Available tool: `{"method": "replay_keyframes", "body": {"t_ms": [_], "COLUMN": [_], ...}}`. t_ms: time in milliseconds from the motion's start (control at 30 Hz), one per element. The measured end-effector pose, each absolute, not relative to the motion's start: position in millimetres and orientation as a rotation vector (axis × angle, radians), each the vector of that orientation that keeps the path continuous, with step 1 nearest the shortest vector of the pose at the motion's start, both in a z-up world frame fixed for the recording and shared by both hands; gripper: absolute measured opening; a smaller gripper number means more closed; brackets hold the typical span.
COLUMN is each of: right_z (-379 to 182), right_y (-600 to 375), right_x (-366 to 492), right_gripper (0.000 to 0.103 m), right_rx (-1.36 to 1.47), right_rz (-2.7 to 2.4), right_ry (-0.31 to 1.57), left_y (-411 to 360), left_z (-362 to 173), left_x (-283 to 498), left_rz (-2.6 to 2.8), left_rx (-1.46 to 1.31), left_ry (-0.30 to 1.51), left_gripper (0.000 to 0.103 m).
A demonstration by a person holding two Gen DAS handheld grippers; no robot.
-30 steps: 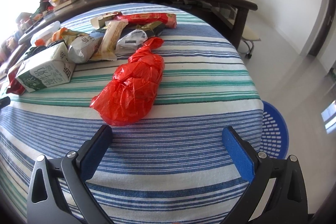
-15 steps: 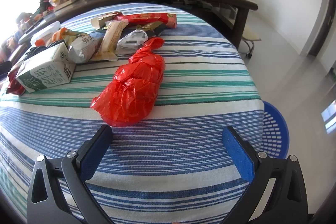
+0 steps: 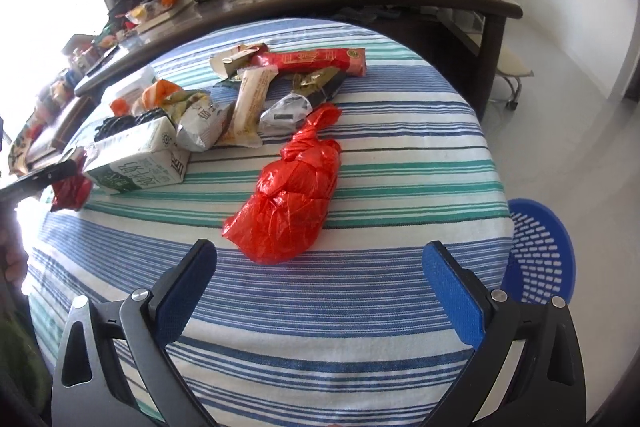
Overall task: Collect trash
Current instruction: 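Close the left tool on the red can while the right tool grasps the red bag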
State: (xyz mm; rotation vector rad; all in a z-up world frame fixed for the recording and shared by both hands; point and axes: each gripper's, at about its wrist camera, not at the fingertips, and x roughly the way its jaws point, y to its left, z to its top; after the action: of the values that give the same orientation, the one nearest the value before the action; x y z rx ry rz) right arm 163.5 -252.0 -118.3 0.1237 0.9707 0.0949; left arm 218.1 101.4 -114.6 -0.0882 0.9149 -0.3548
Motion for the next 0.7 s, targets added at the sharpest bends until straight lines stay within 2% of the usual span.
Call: {"method": "replay_keyframes", "body": {"t_ms": [200, 267, 300, 333, 500, 700], "right_z": [-121.7, -128.2, -131.0, -133.2, -116.3, -93.2], "right_y": [-230.7, -229.4, -229.6, -231.0, -249.9, -308.4], "right_x": [200.0, 211.0, 214.2, 215.9, 193.1, 168.6], "right_gripper": [0.1, 0.085, 0.062, 0.045, 0.044, 0.044], "right_rx": [0.095, 0.107, 0.107, 0.105, 0.095, 0.129], "right_rz": [0.105, 0.097, 0.088, 0.083, 0.146, 0.152], "right_ry": [1.026, 1.053, 1.071, 1.086, 1.046, 1.012], "left_y": [98.3, 95.4, 93.4, 90.7, 54.1, -44.0], "left_z": [-106.3, -102.7, -100.9, -98.4, -79.9, -54.7], "left_x": [190.0, 182.2, 177.6, 173.2, 156.8, 149.5], "left_rz": [-0.346, -0.349, -0.356, -0.366, -0.447, -0.621], "left_rx": [-0.103, -0.11, -0.116, -0.122, -0.102, -0.036], "left_ry": [0.906, 0.904, 0.904, 0.903, 0.889, 0.869], "left_gripper": [0.066, 0.066, 0.066, 0.066, 0.066, 0.066]}}
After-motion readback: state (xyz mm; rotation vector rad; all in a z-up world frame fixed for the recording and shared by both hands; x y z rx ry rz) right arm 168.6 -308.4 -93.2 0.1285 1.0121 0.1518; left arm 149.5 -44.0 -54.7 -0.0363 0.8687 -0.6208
